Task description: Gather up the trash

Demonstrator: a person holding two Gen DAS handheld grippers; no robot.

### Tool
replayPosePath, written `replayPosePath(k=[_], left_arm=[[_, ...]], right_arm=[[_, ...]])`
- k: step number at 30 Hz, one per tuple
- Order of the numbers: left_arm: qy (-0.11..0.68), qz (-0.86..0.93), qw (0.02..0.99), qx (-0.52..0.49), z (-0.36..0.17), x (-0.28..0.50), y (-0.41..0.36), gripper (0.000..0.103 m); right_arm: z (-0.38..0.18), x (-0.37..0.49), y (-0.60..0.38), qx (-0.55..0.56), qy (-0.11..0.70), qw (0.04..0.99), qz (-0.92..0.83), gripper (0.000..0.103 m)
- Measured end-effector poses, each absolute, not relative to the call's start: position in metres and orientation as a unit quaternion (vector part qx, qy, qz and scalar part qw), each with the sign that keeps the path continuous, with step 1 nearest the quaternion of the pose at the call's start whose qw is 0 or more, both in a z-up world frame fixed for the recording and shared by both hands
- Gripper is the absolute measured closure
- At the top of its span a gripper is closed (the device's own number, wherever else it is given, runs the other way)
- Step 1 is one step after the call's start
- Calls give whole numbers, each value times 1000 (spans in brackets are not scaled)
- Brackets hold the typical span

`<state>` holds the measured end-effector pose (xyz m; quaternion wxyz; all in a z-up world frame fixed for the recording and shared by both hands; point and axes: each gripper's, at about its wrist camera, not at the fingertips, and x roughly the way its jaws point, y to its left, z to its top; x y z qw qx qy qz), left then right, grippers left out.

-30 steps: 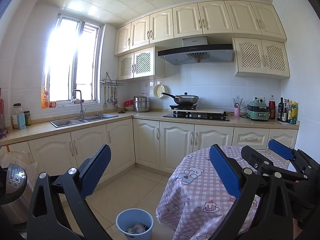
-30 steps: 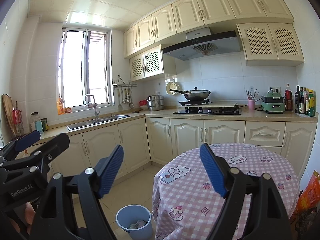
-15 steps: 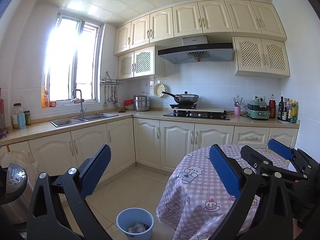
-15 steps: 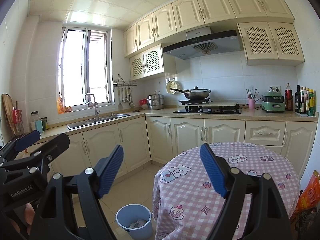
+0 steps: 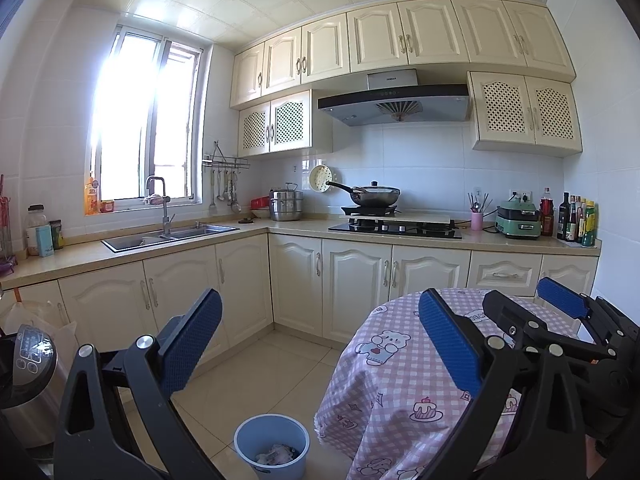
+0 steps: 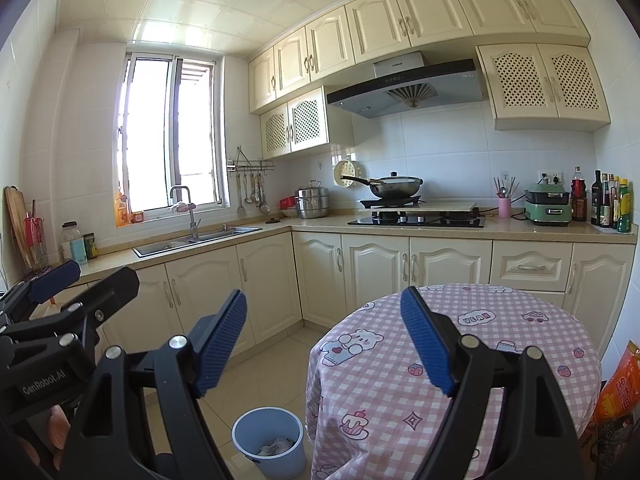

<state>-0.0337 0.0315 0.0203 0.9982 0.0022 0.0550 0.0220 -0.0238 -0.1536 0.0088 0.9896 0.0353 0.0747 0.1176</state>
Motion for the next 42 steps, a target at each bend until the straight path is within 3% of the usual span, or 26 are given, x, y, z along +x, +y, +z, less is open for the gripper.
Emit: replayPosePath(k=[42], left_arm=[[94, 33, 995, -2, 7, 8, 47, 8]], right_arm=[[-8, 24, -151, 22, 104, 987, 117, 23]])
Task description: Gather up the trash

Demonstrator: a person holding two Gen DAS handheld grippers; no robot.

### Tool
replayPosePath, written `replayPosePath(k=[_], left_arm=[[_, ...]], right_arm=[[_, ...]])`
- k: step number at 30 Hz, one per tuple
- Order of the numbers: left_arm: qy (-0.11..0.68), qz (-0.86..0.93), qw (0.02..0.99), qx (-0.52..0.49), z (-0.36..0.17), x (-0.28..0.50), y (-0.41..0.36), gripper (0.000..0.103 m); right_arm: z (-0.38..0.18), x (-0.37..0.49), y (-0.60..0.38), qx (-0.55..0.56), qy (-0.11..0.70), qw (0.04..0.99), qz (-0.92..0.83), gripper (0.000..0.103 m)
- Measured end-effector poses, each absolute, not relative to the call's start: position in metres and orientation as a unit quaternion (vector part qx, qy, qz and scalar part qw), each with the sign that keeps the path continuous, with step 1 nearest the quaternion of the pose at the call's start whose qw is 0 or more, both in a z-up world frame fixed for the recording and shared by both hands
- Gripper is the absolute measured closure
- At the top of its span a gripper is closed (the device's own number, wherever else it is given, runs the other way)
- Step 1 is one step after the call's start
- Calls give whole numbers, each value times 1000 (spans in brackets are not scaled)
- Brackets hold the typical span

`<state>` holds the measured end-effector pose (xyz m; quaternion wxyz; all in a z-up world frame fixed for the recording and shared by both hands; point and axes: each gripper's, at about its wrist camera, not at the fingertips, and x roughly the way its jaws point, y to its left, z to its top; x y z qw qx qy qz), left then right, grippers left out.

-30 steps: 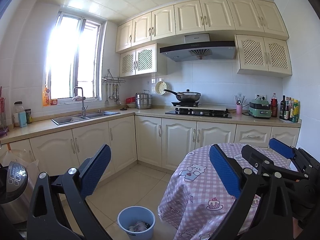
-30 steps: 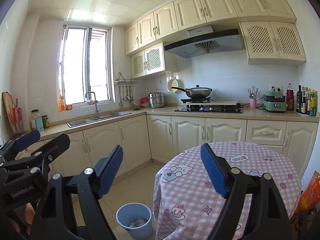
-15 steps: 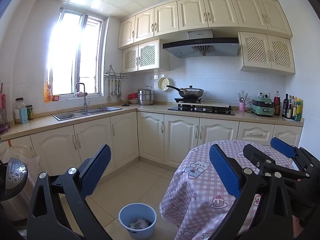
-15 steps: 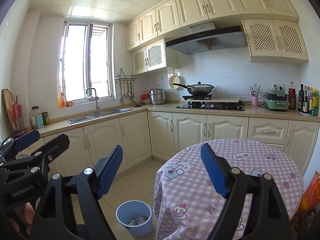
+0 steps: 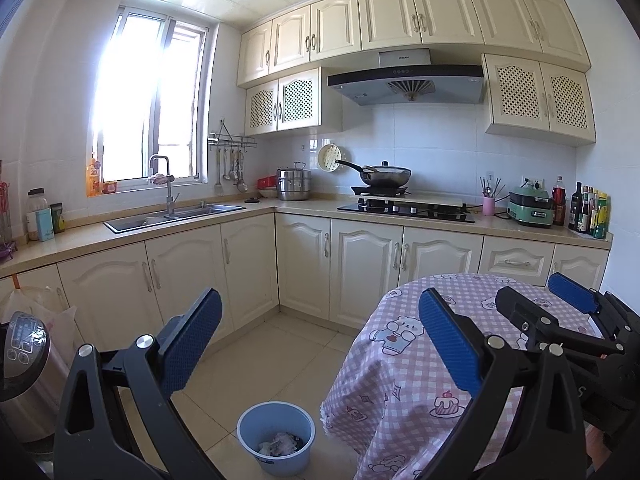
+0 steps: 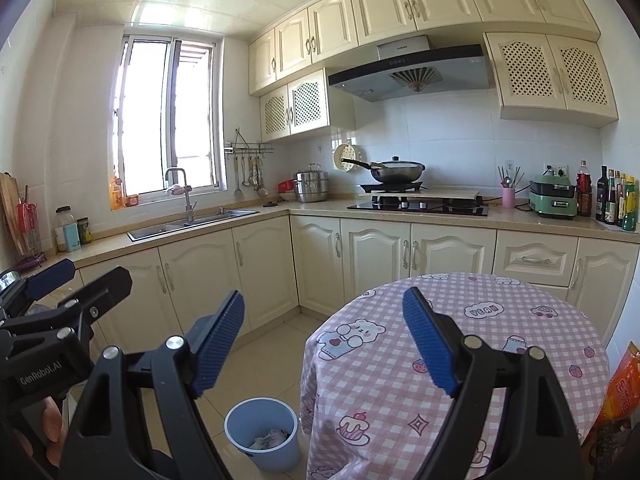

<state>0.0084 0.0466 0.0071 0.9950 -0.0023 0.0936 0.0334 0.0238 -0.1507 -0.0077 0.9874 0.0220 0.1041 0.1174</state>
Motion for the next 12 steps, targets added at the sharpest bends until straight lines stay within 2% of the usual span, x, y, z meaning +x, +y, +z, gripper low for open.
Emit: replayPosePath(k=[12], left_arm=[[136, 39, 990, 5, -14, 52, 32, 8]], right_arm=[[-35, 76, -178, 27, 142, 985, 90, 23]])
